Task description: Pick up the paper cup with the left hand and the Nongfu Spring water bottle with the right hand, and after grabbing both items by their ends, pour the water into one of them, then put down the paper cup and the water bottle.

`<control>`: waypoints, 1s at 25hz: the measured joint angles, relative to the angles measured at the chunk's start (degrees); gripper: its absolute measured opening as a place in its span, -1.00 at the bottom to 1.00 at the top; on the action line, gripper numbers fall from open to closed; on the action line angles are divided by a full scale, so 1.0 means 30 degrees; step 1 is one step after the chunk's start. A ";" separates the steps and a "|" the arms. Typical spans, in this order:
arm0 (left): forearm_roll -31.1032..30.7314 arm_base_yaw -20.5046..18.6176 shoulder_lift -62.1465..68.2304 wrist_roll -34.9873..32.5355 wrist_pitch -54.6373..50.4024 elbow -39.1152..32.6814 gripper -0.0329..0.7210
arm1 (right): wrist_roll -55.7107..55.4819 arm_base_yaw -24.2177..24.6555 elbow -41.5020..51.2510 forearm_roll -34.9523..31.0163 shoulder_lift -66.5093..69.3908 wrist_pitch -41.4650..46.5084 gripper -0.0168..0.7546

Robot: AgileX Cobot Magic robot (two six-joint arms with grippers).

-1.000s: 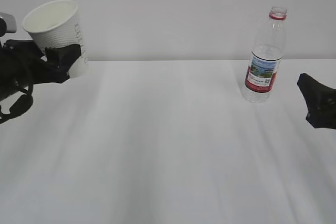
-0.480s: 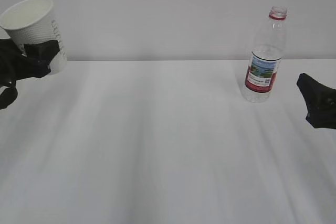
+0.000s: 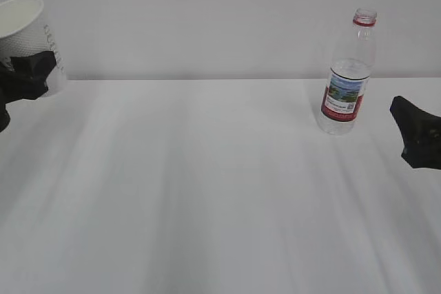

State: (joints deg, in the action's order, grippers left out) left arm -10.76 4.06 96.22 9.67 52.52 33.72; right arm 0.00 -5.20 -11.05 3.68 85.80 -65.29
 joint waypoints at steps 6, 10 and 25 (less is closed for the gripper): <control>0.0044 -0.0083 0.1727 -0.0035 0.1367 0.0000 0.40 | 0.0000 0.0000 0.0000 0.0000 0.0000 0.0000 0.59; 0.0173 -0.0083 0.2931 -0.0069 0.2295 0.0000 0.40 | 0.0000 0.0000 0.0000 0.0000 0.0000 0.0000 0.59; 0.0774 -0.0083 0.6705 -0.0196 0.3586 0.1391 0.40 | 0.0000 0.0000 0.0000 0.0000 0.0000 0.0000 0.58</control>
State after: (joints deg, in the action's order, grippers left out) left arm -8.44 3.81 116.34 9.08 63.28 37.89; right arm 0.00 -5.20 -11.05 3.68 85.80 -65.29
